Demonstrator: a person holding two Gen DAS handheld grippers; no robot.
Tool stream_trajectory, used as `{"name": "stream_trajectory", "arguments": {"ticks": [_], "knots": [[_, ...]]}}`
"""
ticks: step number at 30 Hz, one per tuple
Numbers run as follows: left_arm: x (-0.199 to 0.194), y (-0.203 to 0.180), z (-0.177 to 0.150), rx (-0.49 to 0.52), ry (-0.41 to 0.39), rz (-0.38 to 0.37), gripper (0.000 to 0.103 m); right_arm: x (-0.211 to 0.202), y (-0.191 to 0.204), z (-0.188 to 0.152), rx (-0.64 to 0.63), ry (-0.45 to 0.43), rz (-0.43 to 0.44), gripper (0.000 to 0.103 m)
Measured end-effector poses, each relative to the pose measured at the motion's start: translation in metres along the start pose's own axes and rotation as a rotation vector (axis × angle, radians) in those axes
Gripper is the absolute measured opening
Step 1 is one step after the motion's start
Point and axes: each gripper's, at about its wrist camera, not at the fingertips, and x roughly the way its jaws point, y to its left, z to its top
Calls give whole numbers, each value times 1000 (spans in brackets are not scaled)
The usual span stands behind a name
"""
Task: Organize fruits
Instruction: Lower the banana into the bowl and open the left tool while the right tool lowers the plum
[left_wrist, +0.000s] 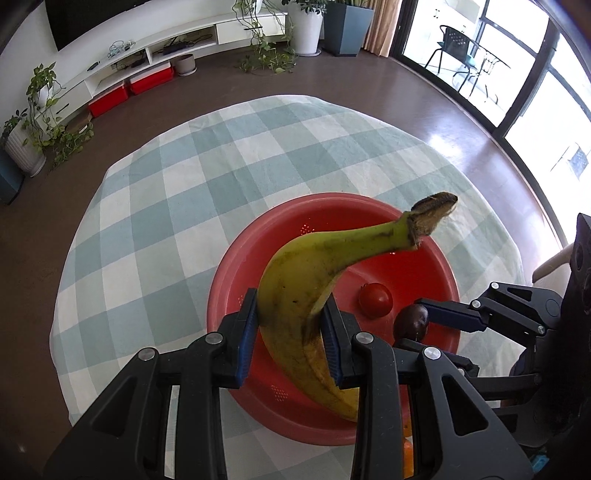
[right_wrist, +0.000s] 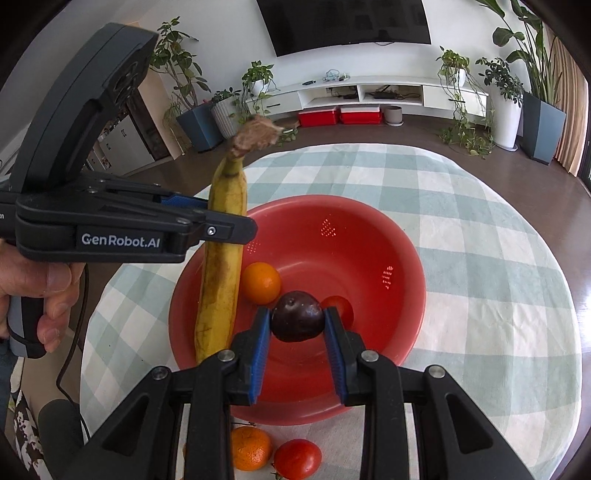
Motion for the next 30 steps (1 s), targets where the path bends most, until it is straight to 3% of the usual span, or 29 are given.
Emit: {"name": "stream_trajectory", "arguments": {"ticks": [4,17,27,28,29,30], "knots": [[18,0,-1,-8,18,9,29,8,-1,-3,1,27,-11,32],[24,-10,-6,22,-1,80,32,12,3,-3,-20,31,-49,33],[8,-15,-17,29,-49,106,33,0,5,-1,-14,16,-63,38],[4,-16,-18,31,-59,112,37,-4,6,-1,-15,7,-65,39],[0,-17,-20,31,-68,120,50,-10,7,-2,-17,-2,-68,42],[-5,-18,-22,31,-82,125,57,-16,8,-3,-17,-14,-72,48]]}}
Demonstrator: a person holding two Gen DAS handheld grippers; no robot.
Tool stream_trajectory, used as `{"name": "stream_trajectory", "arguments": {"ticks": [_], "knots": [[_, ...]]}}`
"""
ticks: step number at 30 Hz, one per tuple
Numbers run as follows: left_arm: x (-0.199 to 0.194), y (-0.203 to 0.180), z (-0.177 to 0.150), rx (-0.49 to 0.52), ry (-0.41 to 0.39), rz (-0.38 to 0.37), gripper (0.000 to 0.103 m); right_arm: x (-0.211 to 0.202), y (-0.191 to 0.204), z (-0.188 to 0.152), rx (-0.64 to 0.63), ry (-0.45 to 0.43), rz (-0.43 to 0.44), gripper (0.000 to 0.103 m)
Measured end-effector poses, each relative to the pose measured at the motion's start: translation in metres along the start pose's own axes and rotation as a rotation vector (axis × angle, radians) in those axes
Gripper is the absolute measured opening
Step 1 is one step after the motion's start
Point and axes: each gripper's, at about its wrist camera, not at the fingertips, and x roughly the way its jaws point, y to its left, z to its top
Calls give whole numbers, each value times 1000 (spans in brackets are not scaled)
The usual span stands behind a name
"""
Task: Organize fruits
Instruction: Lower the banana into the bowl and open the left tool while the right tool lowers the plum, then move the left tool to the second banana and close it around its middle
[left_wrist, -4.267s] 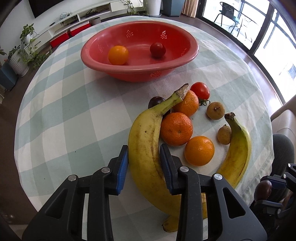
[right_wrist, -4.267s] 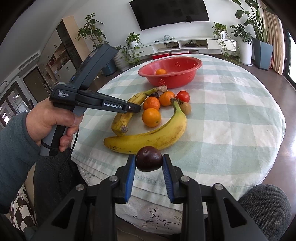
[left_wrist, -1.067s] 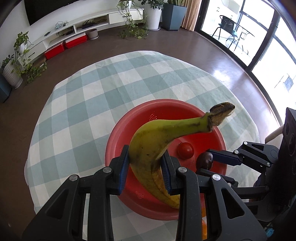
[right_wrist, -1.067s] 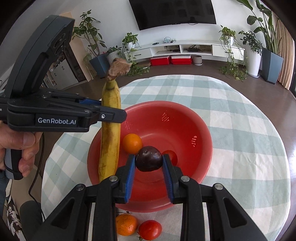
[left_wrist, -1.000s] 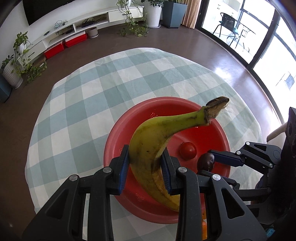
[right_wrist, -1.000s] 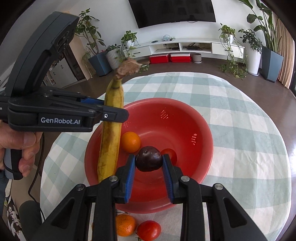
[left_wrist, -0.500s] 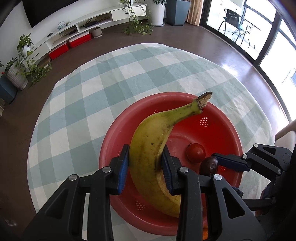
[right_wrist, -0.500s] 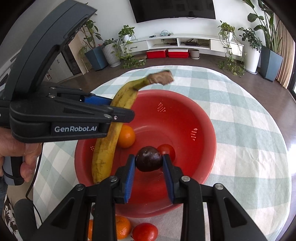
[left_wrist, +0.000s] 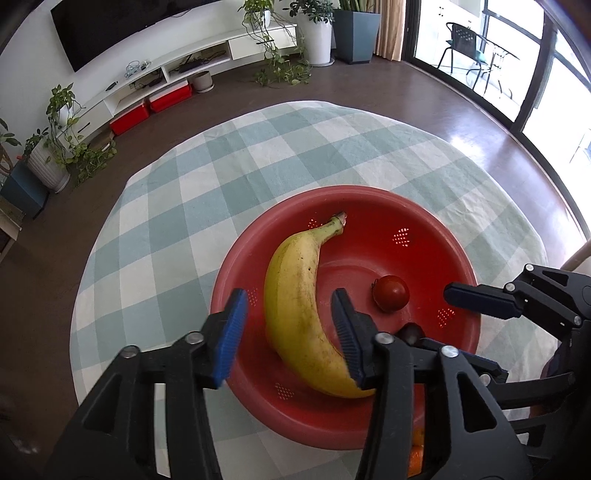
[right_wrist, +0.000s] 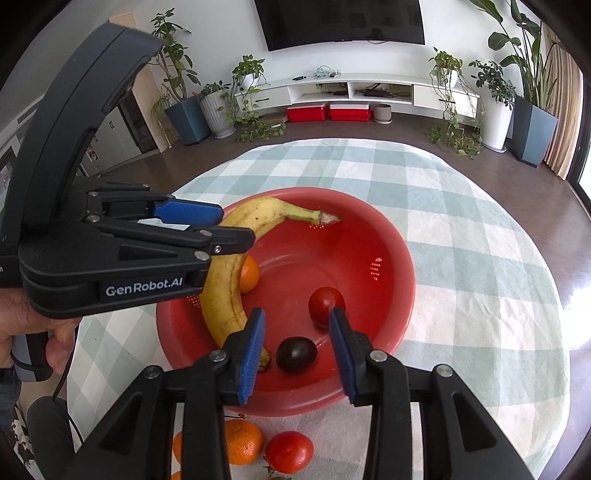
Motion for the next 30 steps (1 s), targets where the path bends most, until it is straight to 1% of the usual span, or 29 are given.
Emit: {"name": "stream_trajectory", "arguments": {"ticks": [1,3,4,5,6,7,9,10,11,14,15,18,22,23,26,30], "knots": [[-7,0,-3,1,-20,4,63,-8,0,-1,1,-15,-5,50],[-21,-1,-9,-1,-49,4,64,-24,-3,-2,11,-47,-10,58],[-28,-1,-14,-8,-63,-3,70,-34,-5,-4,25,-63,-5,61],[-37,0,-20,-17,-83,-13,79,-43,-8,-7,44,-79,4,68],[-46,0,-27,-22,-105,-23,83,-53,-10,-10,66,-97,15,74],[-55,-1,-35,-20,-127,-38,86,-63,-13,-15,87,-115,25,77],[-72,-6,-54,-13,-168,-81,88,-82,-17,-27,123,-147,41,82],[-80,-8,-64,-12,-181,-97,95,-89,-18,-35,143,-160,45,82],[-86,-12,-76,-5,-195,-113,99,-96,-20,-43,166,-170,50,83],[-102,-26,-113,38,-223,-181,102,-111,-26,-68,234,-192,64,84],[-106,-32,-127,44,-229,-188,102,-115,-27,-78,252,-195,65,84],[-116,-45,-164,59,-253,-180,103,-120,-25,-107,306,-190,49,84],[-132,-64,-207,68,-305,-200,103,-117,-17,-139,358,-151,65,84],[-135,-70,-215,82,-300,-202,103,-116,-14,-146,364,-135,68,84],[-138,-94,-230,168,-282,-199,103,-111,-10,-162,384,-96,81,84],[-133,-119,-235,264,-252,-195,103,-113,-4,-173,402,-94,89,84]]}}
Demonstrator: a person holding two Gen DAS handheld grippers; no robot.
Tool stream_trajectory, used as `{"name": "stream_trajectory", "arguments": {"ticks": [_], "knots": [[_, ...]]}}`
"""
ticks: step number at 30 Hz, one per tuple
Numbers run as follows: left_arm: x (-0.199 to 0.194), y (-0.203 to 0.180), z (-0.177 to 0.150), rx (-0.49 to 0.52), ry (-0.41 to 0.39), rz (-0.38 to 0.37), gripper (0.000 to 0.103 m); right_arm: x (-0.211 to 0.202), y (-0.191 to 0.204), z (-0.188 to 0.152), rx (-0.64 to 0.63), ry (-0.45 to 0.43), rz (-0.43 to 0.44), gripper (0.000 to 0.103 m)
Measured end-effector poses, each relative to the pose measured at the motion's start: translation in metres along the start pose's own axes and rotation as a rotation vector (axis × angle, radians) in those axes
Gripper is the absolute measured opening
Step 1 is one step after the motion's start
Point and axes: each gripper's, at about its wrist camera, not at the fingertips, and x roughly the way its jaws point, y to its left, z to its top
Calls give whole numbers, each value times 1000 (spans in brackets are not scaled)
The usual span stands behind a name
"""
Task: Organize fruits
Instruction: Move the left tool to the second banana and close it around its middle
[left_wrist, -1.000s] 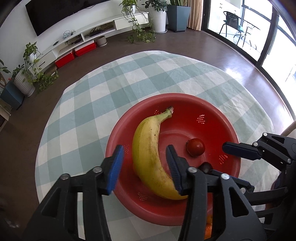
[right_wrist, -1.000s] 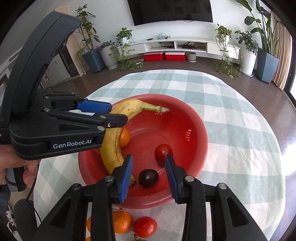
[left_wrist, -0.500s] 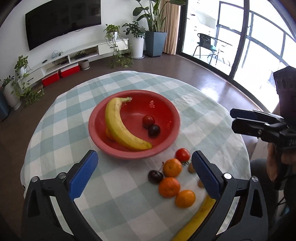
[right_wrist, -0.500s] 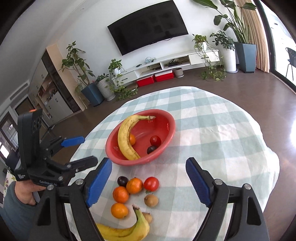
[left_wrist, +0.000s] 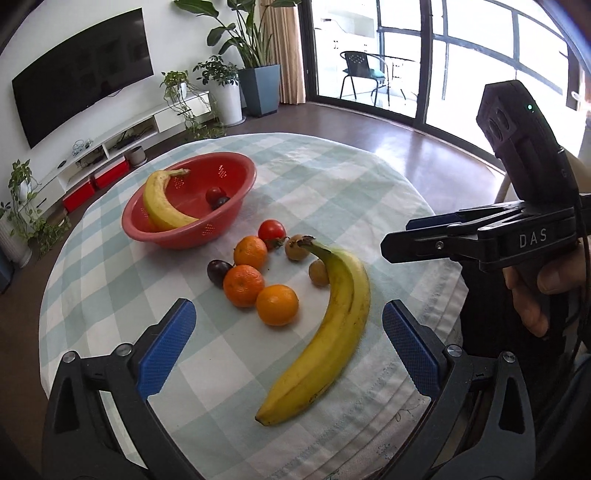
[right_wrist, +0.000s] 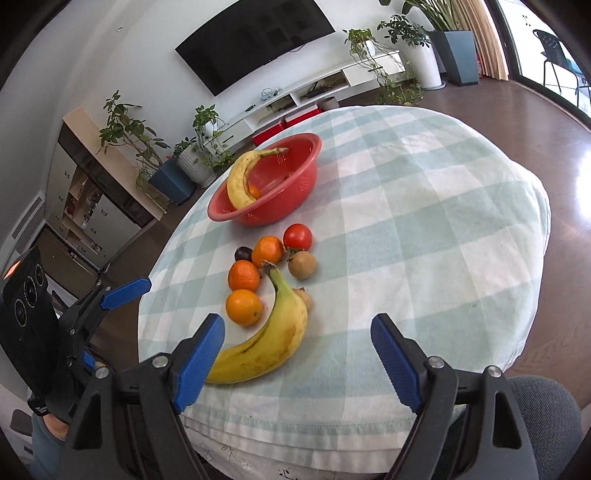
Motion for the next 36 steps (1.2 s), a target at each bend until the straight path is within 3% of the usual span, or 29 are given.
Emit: {"name": "stream_trajectory", "arguments": {"ticks": [9,10,14,15,21,23,28,36], "knots": [[32,-17,8,87,91,-88,102,-15,-6,-6,39,-44,5,84],[37,-18,10,93,103,-98,99,-16,-8,-5,47,-50,5,84],[51,-26,13,132,155,-102,70,-22,-14,-3,61,-69,2,84],[56,-27,12,142,169,-105,66,-23,-16,-3,65,-70,4,84],[76,-38,10,181,215,-127,65,-26,-25,-3,91,-80,7,84],[83,-37,11,180,232,-144,51,-27,-26,-3,96,-81,9,84],[99,-34,10,180,280,-136,38,-27,-29,-4,104,-74,19,84],[115,-29,14,157,300,-145,36,-21,-24,-7,77,-39,15,84]]}}
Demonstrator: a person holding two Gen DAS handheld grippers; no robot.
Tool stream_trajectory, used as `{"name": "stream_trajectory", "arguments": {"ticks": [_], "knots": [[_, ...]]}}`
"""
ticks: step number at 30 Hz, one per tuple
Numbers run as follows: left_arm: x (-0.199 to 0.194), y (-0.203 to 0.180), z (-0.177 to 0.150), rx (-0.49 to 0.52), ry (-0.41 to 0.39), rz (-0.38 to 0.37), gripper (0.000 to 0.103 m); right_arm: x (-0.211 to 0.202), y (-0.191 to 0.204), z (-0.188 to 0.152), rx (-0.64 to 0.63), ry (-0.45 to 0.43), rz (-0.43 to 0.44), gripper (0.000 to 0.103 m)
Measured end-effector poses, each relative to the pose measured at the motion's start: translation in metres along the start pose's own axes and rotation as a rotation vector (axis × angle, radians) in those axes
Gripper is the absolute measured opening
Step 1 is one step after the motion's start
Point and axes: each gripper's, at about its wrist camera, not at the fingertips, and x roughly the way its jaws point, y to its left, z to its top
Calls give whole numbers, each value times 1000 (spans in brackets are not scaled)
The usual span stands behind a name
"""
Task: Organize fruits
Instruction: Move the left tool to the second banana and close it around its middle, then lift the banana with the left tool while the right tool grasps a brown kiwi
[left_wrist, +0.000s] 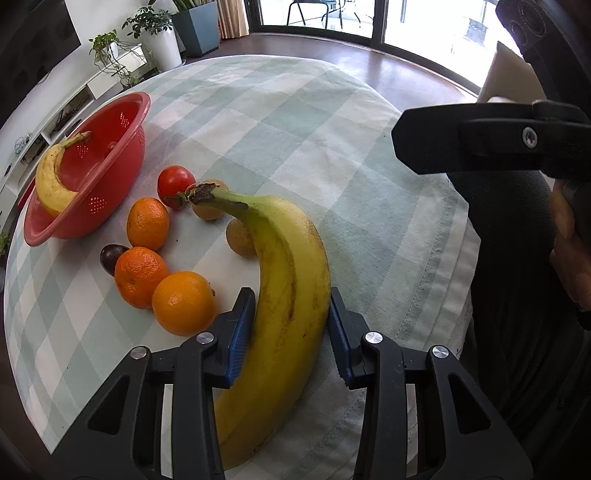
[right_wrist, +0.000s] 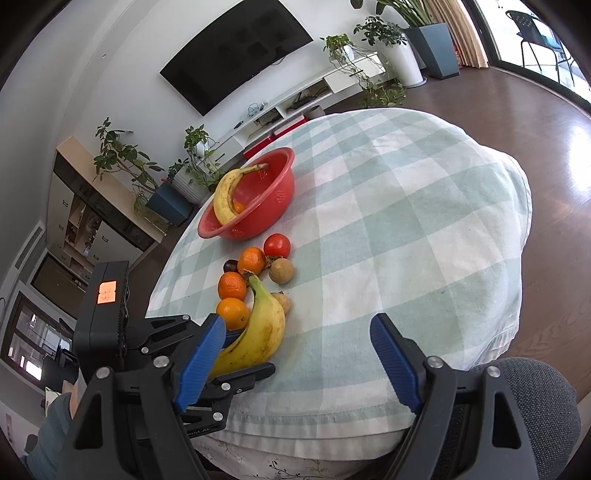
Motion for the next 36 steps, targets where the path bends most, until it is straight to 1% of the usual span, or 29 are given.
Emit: {"name": "stream_trajectory", "arguments": {"ticks": [8,13,17,22,27,31,36], "knots": [[8,6,9,-28,36,2,37,2,0,-2,-2,14,-9,84],[13,9,12,-29,29,8,35,3,2,-4,-11,19,-13,83],[8,12,7,-59,-5,17,34,3,3,-4,-19,19,-16,81],[1,21,0,-108,-34,-9,33,3,4,-5,-23,18,-26,81],[-17,28,-12,-181,-91,-30,32,10,8,-6,-49,34,-36,79],[-33,34,-25,-223,-128,-31,31,17,16,-7,-92,42,-57,77],[-45,42,-40,-286,-172,-51,31,32,33,-8,-192,63,-90,73]]}}
